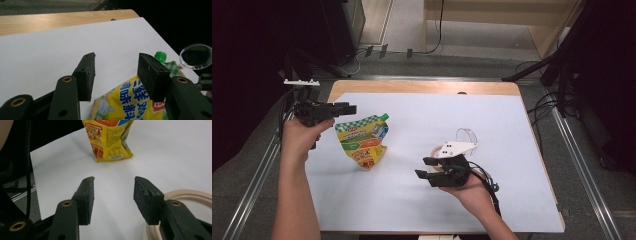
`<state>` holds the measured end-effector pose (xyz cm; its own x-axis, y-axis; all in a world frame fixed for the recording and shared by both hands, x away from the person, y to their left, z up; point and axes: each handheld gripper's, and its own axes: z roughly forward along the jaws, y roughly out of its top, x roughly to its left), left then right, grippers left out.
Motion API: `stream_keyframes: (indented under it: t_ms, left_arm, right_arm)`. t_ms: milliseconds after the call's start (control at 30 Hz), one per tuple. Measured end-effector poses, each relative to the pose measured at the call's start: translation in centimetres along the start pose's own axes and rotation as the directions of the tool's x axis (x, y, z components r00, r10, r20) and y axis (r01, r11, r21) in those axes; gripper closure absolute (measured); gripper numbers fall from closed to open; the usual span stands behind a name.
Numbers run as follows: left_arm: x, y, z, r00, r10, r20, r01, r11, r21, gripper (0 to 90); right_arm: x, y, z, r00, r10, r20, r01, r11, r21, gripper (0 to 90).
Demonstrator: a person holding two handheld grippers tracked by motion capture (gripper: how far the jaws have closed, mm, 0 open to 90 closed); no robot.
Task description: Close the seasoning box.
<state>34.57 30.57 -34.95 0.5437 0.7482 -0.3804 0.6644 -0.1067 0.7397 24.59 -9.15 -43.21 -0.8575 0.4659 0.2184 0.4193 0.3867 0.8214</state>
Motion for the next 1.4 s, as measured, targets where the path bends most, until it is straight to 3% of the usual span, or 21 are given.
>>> stream_keyframes:
  t_ms: [167, 433, 733, 1200, 1400]
  left_arm:
    - [0.6, -0.6, -0.2, 0.9998, -0.012, -0.013, 0.012, 0.9998, -0.015, 48.4]
    - [1.1, -1.6, 0.6, 0.9994, -0.021, -0.027, 0.021, 0.9996, 0.021, 48.6]
    - [1.7, -3.0, 0.7, 0.9985, -0.053, 0.014, 0.053, 0.9986, 0.005, 47.6]
    - [1.5, -2.6, 0.5, 0.9993, -0.037, -0.009, 0.037, 0.9993, 0.006, 47.4]
    - [1.9, -2.5, 0.1, 0.999, -0.036, -0.025, 0.036, 0.9994, -0.004, 47.5]
  right_arm:
    - [-0.6, 0.2, -1.1, 1.0, 0.004, -0.003, -0.004, 1.0, -0.004, 53.4]
    - [-1.2, 0.2, -2.8, 0.9996, 0.018, -0.02, -0.018, 0.999, -0.027, 56.2]
    - [-1.7, 0.5, -5.2, 0.9997, 0.024, -0.01, -0.024, 0.998, -0.058, 62.9]
    - [-2.9, 0.7, -8.9, 0.9988, 0.036, 0.033, -0.033, 0.997, -0.071, 78.2]
    - [-3.3, 0.6, -10.0, 0.9975, 0.042, 0.057, -0.038, 0.997, -0.073, 89.3]
